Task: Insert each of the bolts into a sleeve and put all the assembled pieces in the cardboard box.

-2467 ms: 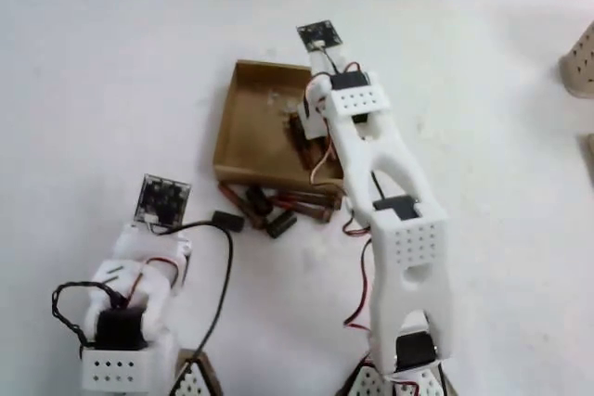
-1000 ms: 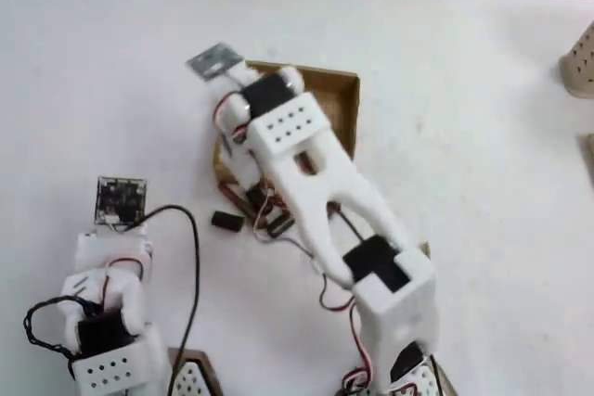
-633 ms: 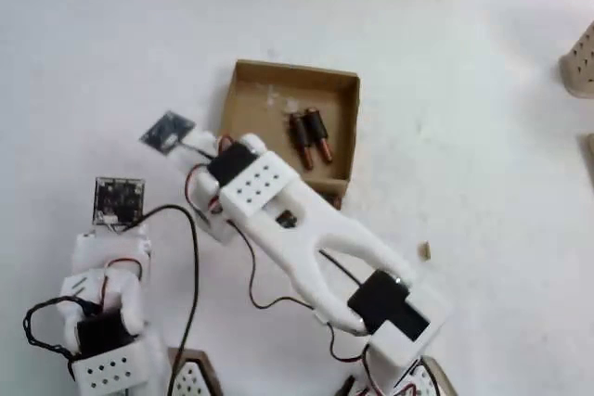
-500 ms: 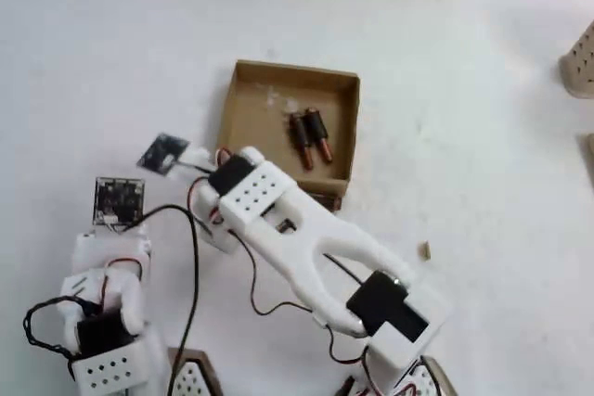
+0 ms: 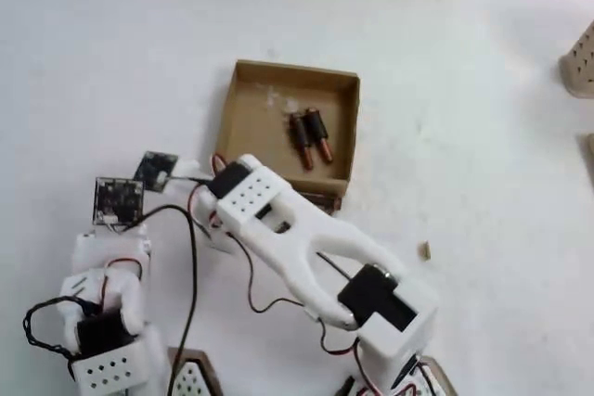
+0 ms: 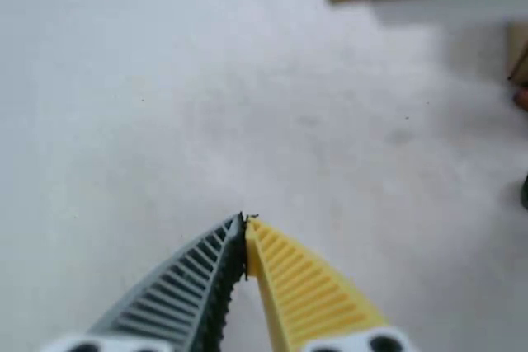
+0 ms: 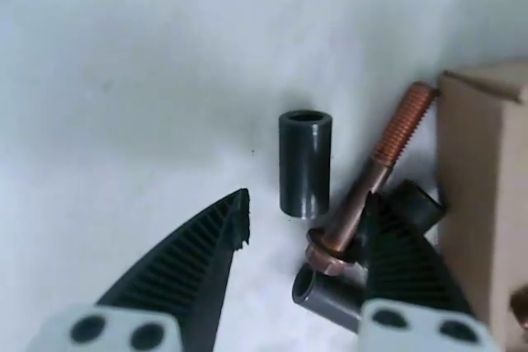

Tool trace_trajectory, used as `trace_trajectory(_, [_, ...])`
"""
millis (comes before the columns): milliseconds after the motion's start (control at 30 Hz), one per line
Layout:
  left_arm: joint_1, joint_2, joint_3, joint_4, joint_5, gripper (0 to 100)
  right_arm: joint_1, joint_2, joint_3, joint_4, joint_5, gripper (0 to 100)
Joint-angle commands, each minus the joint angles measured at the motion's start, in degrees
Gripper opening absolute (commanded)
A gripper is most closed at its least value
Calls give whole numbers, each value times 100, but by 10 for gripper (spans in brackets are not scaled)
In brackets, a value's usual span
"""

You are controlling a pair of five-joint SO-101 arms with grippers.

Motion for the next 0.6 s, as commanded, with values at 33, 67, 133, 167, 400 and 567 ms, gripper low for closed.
trace_trajectory(33, [-48,-75,0,-167,-26,24,40,163,-176,-426,123,192])
trace_trajectory(67, [-40,-75,0,-167,-26,24,84,286,-167,-549,123,191])
trace_trajectory(133, [-40,-75,0,-167,-26,24,163,567,-193,-699,132,191])
trace_trajectory(167, [-40,-75,0,-167,-26,24,171,673,-193,-734,202,191])
trace_trajectory(400, [-40,-75,0,-167,-26,24,154,875,-352,-567,615,102])
trace_trajectory(567, [-40,-66,0,-167,-26,24,189,857,-343,-541,633,22])
